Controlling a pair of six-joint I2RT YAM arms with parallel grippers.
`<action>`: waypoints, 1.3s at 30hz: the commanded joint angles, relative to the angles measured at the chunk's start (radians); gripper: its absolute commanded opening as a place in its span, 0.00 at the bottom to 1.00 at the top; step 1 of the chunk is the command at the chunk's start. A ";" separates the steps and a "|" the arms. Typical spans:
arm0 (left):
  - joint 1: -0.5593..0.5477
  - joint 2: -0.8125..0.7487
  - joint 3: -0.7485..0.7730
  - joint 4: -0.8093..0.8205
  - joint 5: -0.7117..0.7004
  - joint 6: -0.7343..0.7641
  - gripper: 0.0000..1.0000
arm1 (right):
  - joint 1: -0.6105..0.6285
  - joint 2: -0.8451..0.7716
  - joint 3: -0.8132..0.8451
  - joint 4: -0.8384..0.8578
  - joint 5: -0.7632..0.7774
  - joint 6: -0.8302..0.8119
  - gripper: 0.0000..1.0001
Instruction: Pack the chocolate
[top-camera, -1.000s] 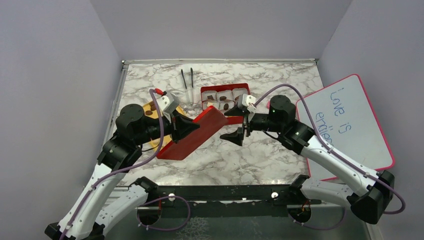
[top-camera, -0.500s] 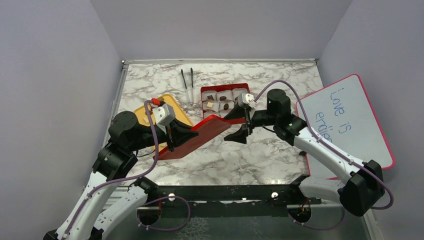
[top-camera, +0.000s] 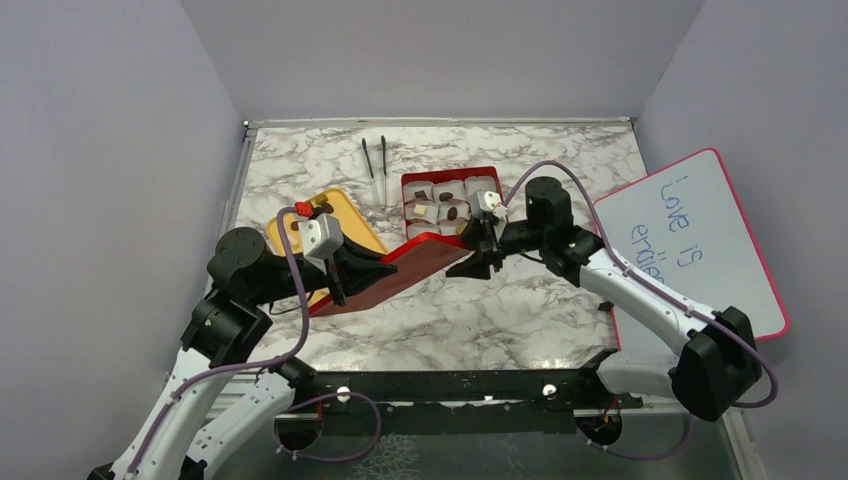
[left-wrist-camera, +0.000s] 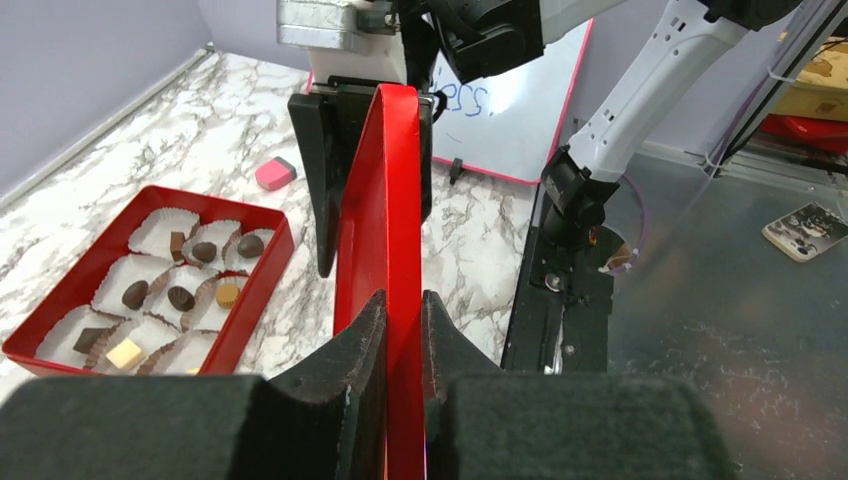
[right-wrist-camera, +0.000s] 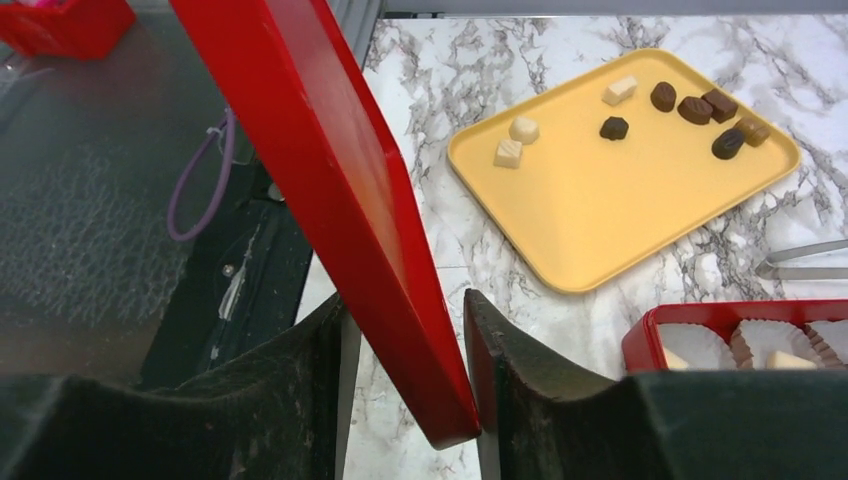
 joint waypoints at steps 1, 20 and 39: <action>-0.001 -0.030 0.003 0.075 0.022 0.022 0.00 | -0.004 -0.013 0.012 0.025 -0.032 -0.007 0.41; 0.000 -0.044 0.019 0.034 -0.348 0.057 0.63 | -0.006 -0.082 -0.068 0.239 0.013 0.212 0.01; 0.000 0.271 0.205 0.057 -0.873 -0.143 0.99 | -0.017 0.007 0.054 0.167 0.429 0.826 0.01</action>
